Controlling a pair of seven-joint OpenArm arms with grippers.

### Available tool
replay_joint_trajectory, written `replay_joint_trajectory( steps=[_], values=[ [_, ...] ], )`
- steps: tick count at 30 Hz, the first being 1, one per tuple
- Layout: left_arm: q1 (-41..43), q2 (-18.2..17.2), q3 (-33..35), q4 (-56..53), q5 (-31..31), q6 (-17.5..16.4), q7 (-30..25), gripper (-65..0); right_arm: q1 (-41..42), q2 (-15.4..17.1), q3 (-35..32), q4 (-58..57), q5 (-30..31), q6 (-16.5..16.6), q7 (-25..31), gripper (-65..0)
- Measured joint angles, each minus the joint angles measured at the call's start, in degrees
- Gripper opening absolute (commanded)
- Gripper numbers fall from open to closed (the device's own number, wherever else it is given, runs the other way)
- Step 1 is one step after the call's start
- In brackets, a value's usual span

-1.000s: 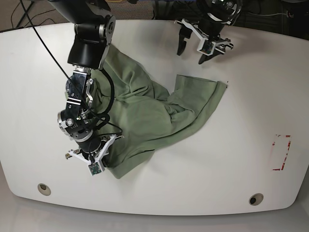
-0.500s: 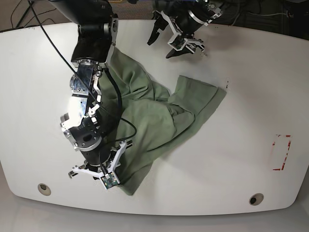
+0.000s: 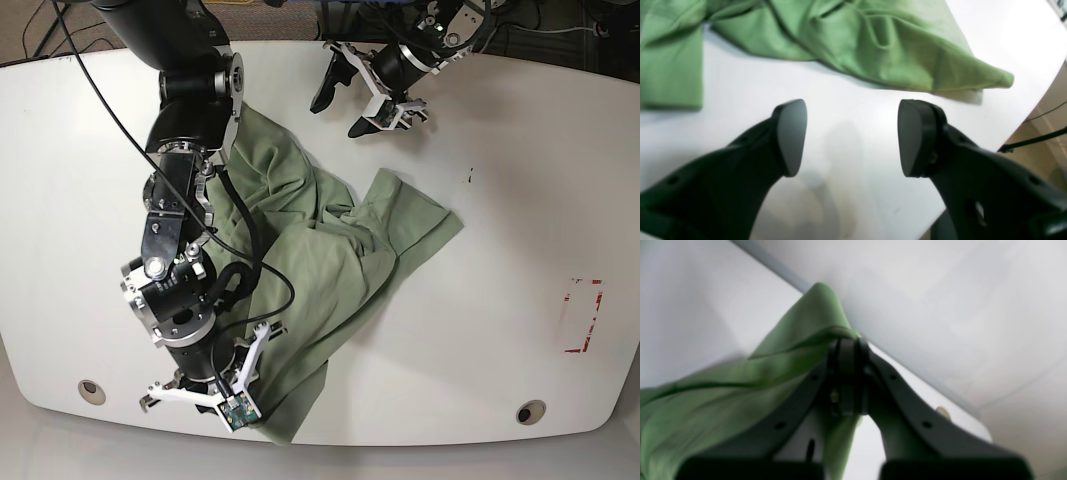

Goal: Layout the t-shirt on the table in an organized manner, then fold the t-shirt properly
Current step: 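Lift the gripped t-shirt with the right gripper and drag it away from the robot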

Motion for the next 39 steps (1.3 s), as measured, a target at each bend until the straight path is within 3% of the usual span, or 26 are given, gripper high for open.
replay_joint_trajectory(
  steps=[13, 24, 29, 39],
  values=[
    [-0.15, -1.64, -4.11, 0.00, -2.67, 0.20, 0.11, -24.6, 10.21, -2.80, -0.13, 0.13, 0.13, -0.20, 0.00, -65.0],
    [-1.14, -1.40, -3.91, -0.02, -2.84, -0.15, -0.04, -24.6, 19.78, -3.13, -3.13, 0.11, -0.76, -0.44, -1.05, -65.0],
    [-1.25, -1.55, -4.02, -0.02, -2.84, -0.02, -0.02, -24.6, 24.33, -3.89, -6.95, 0.11, 0.26, -3.10, -0.59, -65.0],
    [-1.07, -1.42, -4.90, -0.02, -3.08, -0.26, 0.09, -24.6, 34.12, -4.55, -8.17, -0.31, 0.15, -3.98, -0.74, -65.0]
  ],
)
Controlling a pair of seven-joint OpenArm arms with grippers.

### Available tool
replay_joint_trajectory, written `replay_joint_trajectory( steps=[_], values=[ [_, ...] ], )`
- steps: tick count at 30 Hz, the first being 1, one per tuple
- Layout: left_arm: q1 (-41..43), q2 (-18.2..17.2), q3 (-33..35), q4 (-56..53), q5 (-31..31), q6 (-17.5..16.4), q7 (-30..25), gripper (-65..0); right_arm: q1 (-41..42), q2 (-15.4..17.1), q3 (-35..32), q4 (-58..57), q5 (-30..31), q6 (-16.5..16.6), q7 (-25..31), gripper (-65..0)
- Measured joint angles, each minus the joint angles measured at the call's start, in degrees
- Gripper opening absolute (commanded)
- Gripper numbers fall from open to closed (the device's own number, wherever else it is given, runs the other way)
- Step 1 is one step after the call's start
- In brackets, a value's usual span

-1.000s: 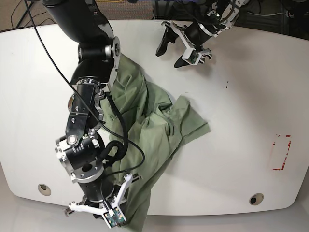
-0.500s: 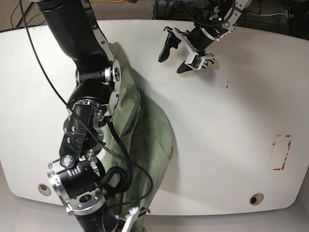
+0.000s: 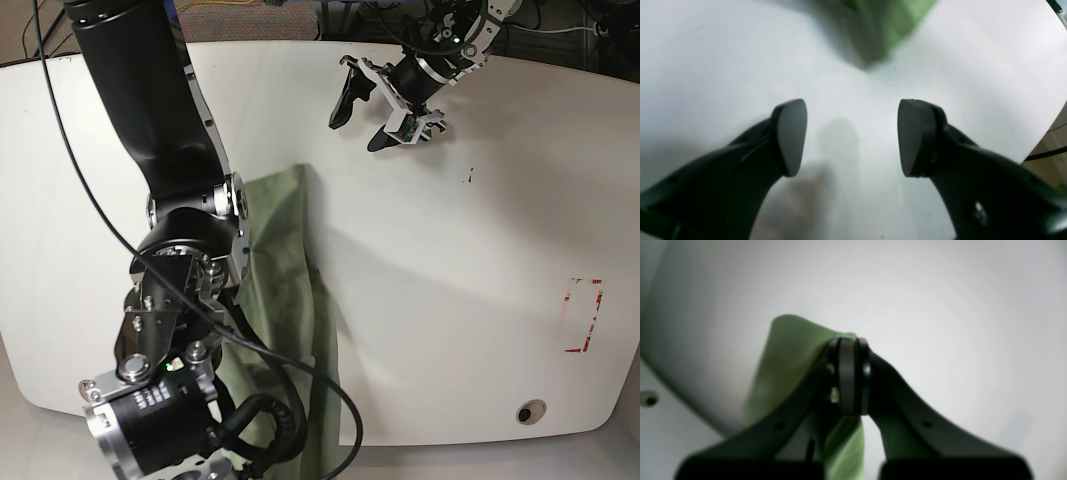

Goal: Layout the t-shirt on the table in an organized manner, then fold the t-shirt properly
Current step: 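Lift the gripped t-shirt with the right gripper and drag it away from the robot, then grasp the hanging t-shirt fabric with the left gripper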

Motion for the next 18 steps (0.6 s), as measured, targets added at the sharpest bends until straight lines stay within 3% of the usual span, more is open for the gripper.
replay_joint_trajectory(
  steps=[18],
  values=[
    [-0.44, 0.61, -6.84, 0.02, -0.22, 0.20, 0.07, -24.6, 2.12, -1.92, -0.13, -0.26, 0.04, 0.20, -2.86, -65.0]
  ],
)
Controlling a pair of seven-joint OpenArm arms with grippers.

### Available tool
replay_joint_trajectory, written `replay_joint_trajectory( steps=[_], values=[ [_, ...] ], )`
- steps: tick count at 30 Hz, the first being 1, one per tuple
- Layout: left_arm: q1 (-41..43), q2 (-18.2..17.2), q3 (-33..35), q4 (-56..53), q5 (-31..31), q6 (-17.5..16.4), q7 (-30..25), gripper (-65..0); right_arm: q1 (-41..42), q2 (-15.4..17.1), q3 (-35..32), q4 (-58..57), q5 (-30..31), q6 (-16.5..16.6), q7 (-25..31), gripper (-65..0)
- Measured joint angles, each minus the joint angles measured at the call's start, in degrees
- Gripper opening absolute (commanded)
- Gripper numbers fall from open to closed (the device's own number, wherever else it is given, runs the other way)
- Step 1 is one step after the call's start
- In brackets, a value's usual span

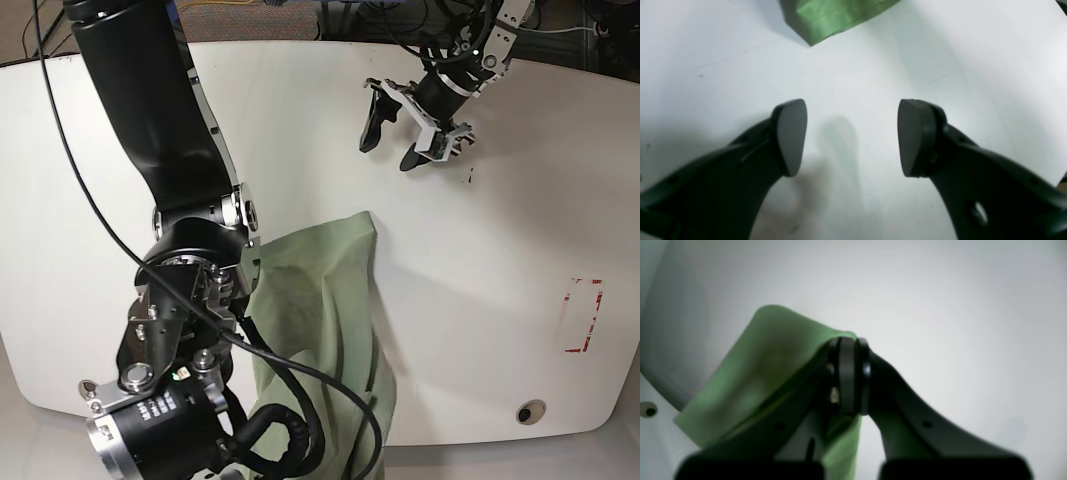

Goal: Layout the t-shirt on the table in an organized manner, then fold the t-shirt properly
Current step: 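Grasp the hanging t-shirt fabric with the left gripper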

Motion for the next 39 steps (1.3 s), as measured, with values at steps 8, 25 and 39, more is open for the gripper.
replay_joint_trajectory(
  steps=[8, 25, 39],
  values=[
    [-5.35, 0.68, -0.24, 0.00, -0.02, 0.09, -0.04, -24.6, 0.00, -0.07, -0.04, 0.04, 0.20, -0.07, 0.02, -65.0],
    [-14.62, 4.61, -0.13, -13.31, -0.17, 0.55, 0.07, -24.6, -0.31, -0.04, 0.00, 0.46, 0.04, -0.09, -0.04, -65.0],
    [-17.68, 8.74, 0.02, -19.74, -0.20, 0.04, -0.15, -24.6, -0.35, -0.07, -0.02, 0.68, 0.13, -0.09, -0.07, -65.0]
  ],
)
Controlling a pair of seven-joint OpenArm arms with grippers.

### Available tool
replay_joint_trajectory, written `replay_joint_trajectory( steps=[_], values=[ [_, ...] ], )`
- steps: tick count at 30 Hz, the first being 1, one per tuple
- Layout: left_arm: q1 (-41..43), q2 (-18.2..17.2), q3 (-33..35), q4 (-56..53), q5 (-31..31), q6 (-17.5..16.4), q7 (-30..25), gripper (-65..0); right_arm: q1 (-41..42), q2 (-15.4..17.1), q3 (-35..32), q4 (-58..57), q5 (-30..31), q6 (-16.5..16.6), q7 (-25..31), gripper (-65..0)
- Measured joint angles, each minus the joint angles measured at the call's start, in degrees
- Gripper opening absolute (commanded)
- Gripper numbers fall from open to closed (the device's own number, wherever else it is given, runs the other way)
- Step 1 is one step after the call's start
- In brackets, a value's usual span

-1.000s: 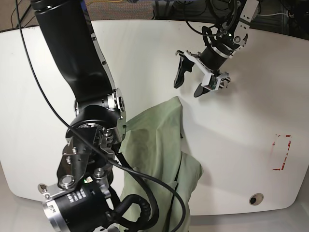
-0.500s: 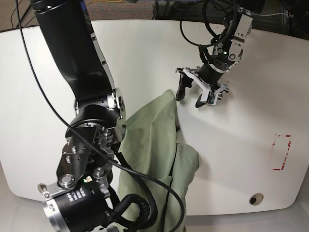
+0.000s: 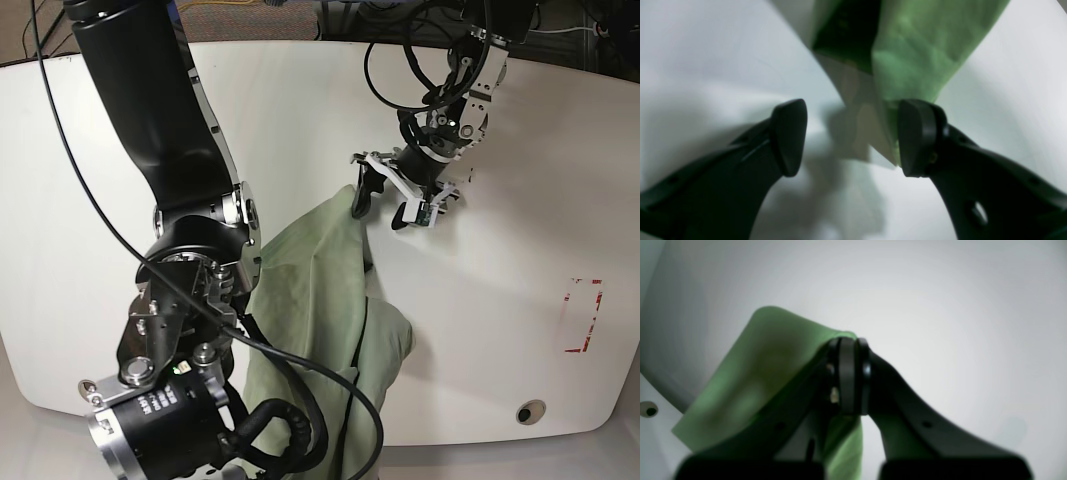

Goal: Layout the t-shirt on the table in an organized manner, then fold the t-shirt properly
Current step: 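Grasp the hanging t-shirt fabric with the left gripper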

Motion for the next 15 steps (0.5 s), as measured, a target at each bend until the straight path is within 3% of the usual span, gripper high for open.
replay_joint_trajectory(
  steps=[15],
  values=[
    [-2.56, 0.87, 6.34, -3.41, -0.02, -0.04, -0.02, -24.6, -0.98, 0.04, 0.02, -0.11, 0.00, 0.00, 0.11, -65.0]
  ],
)
